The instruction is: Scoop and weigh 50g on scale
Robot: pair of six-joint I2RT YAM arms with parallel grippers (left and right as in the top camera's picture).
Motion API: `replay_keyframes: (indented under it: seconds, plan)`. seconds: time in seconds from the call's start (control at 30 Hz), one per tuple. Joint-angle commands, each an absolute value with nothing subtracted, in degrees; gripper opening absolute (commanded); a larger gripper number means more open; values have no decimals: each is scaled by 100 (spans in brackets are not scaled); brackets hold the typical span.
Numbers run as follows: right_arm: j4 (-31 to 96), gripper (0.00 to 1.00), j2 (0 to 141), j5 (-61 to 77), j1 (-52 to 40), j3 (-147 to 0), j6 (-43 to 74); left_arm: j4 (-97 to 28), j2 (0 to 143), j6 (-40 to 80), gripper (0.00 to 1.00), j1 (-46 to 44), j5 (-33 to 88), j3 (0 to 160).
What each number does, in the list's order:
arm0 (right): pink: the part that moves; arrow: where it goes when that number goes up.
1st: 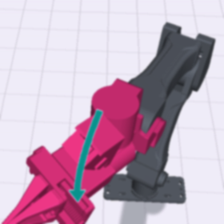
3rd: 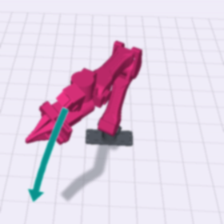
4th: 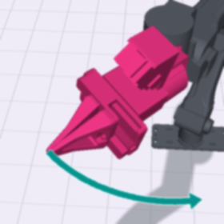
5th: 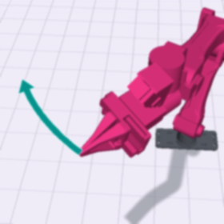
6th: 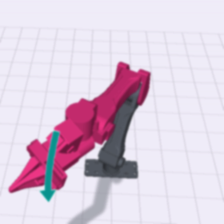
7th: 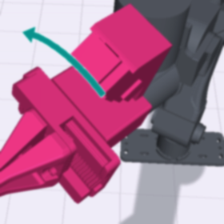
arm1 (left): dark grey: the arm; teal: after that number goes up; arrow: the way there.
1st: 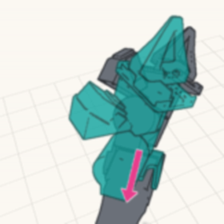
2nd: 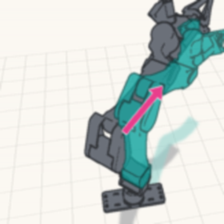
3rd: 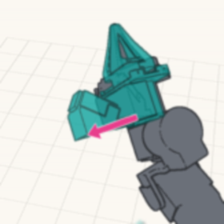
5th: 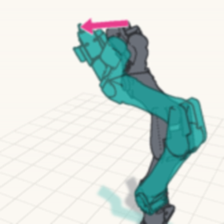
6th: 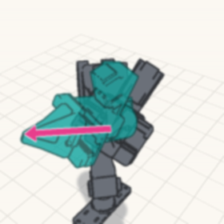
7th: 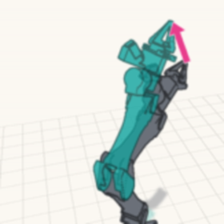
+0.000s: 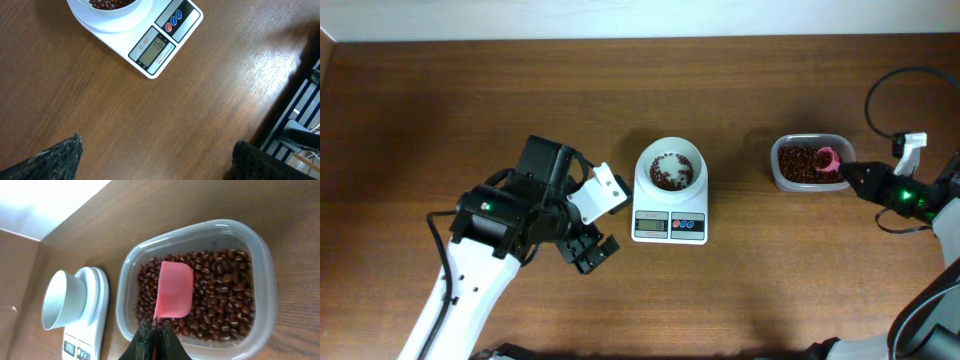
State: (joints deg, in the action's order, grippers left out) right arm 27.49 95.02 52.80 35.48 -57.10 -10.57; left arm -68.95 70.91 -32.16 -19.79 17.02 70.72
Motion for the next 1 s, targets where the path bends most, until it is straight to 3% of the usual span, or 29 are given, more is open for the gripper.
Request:
replay_keyframes:
  seconds: [0.0, 0.47, 0.77, 0.97]
  plan:
    - [2720, 4, 9400, 4825, 3564, -5690, -701, -6886, 7054, -3306, 99, -1959, 1780, 7052]
    - [3072, 4, 9400, 6711, 3522, -5690, -97, -6886, 7054, -3306, 99, -1959, 1780, 7052]
    - [2491, 4, 9400, 6882, 1887, -5690, 1140, -6886, 7054, -3306, 99, -1959, 1780, 7052]
    - [1894, 4, 9400, 6879, 655, -5690, 1253, -6886, 7054, -3306, 99, -1959, 1780, 7052]
